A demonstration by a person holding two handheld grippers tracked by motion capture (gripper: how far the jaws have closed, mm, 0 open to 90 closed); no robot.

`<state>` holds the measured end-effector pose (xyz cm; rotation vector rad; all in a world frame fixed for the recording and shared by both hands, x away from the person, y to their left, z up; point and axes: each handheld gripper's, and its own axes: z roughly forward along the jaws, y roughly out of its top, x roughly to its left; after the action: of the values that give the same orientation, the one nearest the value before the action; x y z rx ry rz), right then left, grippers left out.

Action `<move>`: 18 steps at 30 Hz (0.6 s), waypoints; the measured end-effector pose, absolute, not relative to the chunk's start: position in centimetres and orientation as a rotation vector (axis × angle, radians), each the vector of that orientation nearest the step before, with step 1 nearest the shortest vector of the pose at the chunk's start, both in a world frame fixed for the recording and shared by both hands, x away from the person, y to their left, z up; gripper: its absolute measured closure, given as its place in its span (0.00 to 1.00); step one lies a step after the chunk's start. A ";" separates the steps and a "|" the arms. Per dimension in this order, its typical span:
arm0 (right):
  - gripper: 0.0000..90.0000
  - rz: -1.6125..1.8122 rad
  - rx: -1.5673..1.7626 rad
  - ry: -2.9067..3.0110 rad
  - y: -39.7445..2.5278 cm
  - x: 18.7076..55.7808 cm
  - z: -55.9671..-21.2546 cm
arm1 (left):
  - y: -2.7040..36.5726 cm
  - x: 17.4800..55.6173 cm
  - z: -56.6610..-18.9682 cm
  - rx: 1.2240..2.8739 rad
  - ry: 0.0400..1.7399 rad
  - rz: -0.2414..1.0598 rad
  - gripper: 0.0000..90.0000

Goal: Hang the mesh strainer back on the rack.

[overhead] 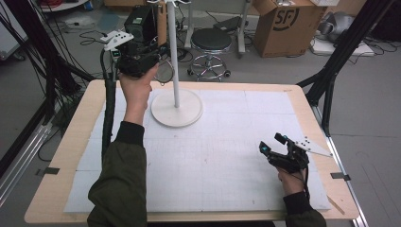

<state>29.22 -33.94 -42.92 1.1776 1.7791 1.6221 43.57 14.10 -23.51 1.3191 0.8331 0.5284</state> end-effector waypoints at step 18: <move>0.17 1.602 1.177 1.772 -34.4 28.9 -43.1 | 15.4 43.4 -23.6 1.262 0.880 0.528 0.38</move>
<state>28.95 -34.37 -43.07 1.1769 1.7716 1.6015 43.41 15.39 -23.62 1.2618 0.8803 0.5276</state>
